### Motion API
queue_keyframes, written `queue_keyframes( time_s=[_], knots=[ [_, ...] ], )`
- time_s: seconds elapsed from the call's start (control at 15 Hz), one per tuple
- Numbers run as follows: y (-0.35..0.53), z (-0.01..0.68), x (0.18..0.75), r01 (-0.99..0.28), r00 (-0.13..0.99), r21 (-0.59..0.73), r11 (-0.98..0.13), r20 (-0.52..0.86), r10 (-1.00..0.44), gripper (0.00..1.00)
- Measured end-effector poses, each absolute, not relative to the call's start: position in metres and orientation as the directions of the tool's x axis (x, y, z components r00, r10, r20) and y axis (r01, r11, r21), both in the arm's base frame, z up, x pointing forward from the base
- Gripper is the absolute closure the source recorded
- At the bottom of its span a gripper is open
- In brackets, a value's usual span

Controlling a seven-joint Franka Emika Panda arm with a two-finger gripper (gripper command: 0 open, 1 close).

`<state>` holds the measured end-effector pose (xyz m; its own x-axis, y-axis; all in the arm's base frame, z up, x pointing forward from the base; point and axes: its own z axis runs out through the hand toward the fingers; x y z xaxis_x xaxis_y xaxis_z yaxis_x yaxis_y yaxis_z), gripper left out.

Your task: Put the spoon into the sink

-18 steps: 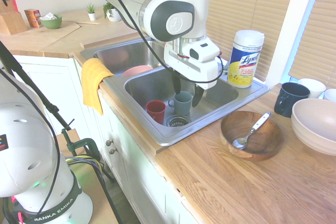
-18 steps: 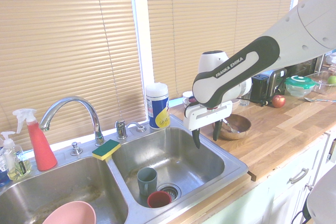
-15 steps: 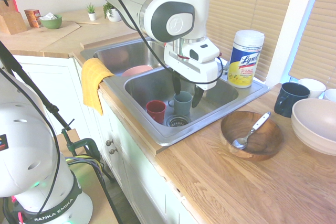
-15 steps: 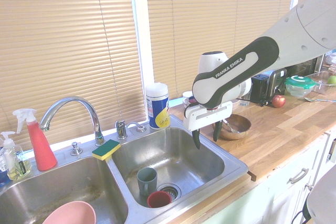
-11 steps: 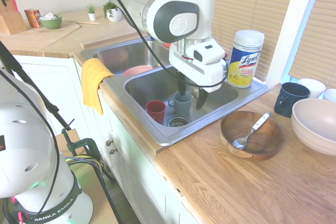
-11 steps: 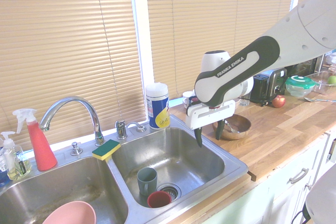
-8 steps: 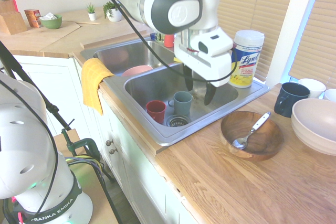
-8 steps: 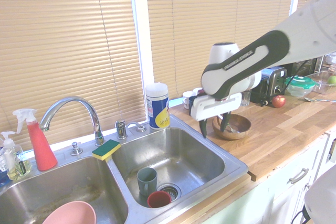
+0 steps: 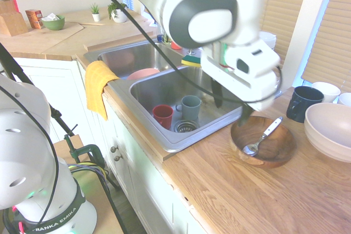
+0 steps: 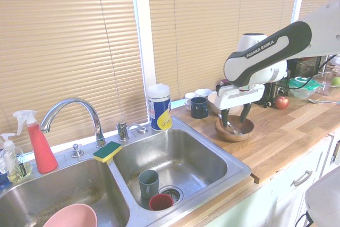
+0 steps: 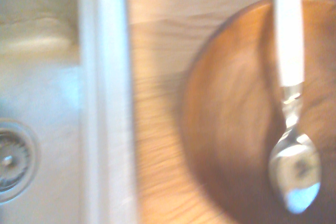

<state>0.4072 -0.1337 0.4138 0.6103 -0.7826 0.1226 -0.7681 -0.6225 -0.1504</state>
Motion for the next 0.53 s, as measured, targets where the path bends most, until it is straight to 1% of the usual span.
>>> queue_keyframes(
  time_s=[0.2,0.53],
  knots=[
    [-0.157,0.395,0.424,-0.742,0.632,-0.182,-0.645,0.132,-0.764,0.00],
    [-0.179,0.377,0.452,-0.704,0.652,-0.198,-0.682,0.200,-0.731,0.00]
  ],
)
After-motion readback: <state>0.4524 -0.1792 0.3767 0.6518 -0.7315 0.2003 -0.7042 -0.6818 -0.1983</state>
